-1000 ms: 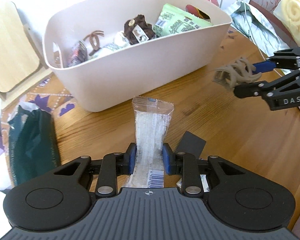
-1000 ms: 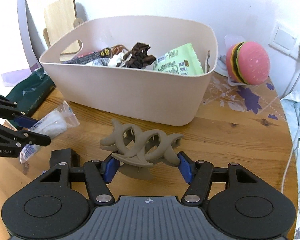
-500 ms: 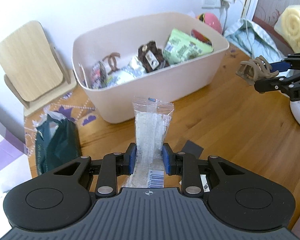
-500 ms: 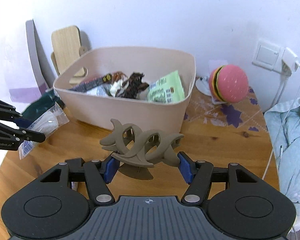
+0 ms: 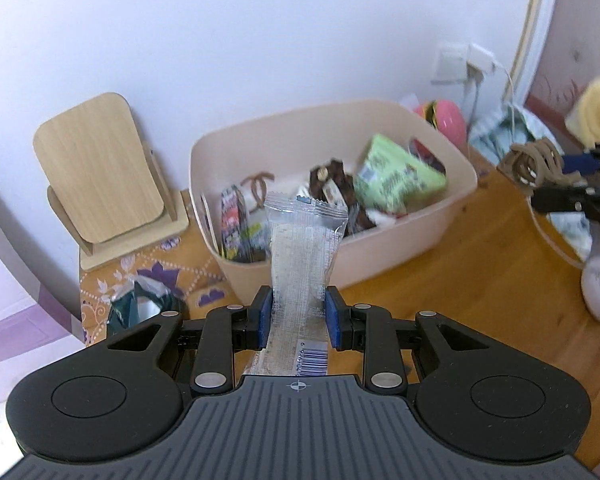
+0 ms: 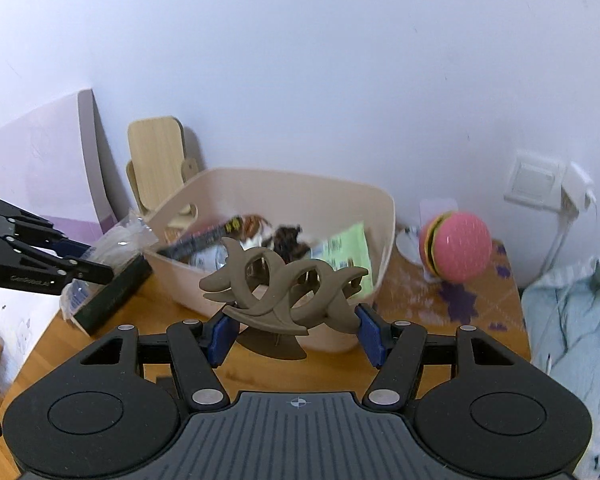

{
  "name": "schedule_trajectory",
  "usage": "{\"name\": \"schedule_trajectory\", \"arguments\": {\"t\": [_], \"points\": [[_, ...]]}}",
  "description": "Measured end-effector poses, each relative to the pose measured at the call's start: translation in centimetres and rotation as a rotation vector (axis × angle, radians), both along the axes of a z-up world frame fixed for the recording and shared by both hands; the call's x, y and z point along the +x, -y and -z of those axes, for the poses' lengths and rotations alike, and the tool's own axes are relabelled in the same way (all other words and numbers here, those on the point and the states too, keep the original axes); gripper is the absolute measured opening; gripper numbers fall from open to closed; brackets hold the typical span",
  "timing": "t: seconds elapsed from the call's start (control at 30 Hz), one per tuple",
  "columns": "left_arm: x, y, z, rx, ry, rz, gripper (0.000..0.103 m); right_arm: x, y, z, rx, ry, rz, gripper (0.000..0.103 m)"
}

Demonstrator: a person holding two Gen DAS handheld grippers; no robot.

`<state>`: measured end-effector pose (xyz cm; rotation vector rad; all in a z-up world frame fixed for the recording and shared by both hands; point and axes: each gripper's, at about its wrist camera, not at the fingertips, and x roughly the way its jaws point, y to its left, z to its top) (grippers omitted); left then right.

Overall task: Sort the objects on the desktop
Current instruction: 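Carry cotton pads and ornament over the basket and open both grippers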

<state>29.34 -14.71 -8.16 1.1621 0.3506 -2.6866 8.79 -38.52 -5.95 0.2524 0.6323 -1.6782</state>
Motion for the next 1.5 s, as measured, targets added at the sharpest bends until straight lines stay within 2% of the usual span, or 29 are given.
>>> {"name": "schedule_trajectory", "arguments": {"t": [0.3,0.6,0.8,0.97,1.1,1.37,1.4,1.43,1.5], "points": [[-3.6,1.5,-2.1,0.005,-0.057,-0.043,0.028,1.1,2.6,-2.7,-0.064,-0.070,-0.055,0.060],[-8.2,2.2,-1.5,0.033,-0.013,-0.063,0.028,0.0,6.7,-3.1,-0.070,-0.092,-0.042,0.060],[-10.7,2.8,0.7,0.106,0.060,-0.137,0.028,-1.1,9.9,-2.1,-0.038,-0.100,-0.024,0.060],[-12.2,2.9,2.0,0.135,0.103,-0.177,0.028,-1.6,12.3,-0.6,0.004,-0.115,-0.019,0.060],[-13.2,3.1,2.8,0.191,0.110,-0.194,0.026,-2.4,14.0,1.1,0.058,-0.115,-0.009,0.060],[-14.5,2.5,4.0,0.194,0.133,-0.195,0.026,-3.9,15.1,3.4,0.114,-0.135,0.028,0.060],[-14.4,2.2,4.0,0.184,0.135,-0.195,0.030,-4.0,15.1,3.5,0.118,-0.131,0.031,0.060],[-14.5,2.0,4.0,0.171,0.143,-0.188,0.039,-4.1,15.1,3.6,0.121,-0.131,0.032,0.066],[-14.2,1.5,3.9,0.133,0.150,-0.180,0.050,-4.1,15.2,3.7,0.124,-0.133,0.031,0.069]]}}
